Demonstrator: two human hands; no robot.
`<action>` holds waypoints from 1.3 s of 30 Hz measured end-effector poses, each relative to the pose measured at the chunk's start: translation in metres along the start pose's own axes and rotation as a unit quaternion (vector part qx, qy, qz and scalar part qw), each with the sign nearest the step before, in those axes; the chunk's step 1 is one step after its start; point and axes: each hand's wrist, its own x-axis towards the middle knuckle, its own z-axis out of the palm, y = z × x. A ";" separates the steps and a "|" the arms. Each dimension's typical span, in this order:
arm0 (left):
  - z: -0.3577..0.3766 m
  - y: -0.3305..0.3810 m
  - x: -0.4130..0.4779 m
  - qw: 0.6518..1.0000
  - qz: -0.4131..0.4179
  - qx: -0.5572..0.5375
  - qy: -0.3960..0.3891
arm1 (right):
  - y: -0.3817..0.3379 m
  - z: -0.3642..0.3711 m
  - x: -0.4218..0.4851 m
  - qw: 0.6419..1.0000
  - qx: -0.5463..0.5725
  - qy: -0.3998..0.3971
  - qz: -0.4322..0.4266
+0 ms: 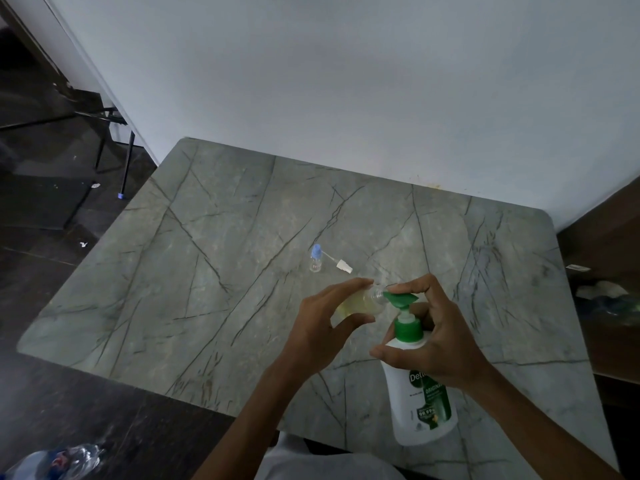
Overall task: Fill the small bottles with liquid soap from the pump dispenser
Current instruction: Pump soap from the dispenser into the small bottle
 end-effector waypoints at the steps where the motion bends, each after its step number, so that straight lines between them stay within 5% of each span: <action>1: 0.000 0.000 0.001 1.000 0.003 0.000 -0.001 | 0.000 0.000 0.000 1.000 -0.004 0.004 -0.003; 39: 0.000 0.001 0.008 1.000 0.010 -0.010 0.011 | -0.002 0.001 0.010 0.999 0.001 0.027 -0.032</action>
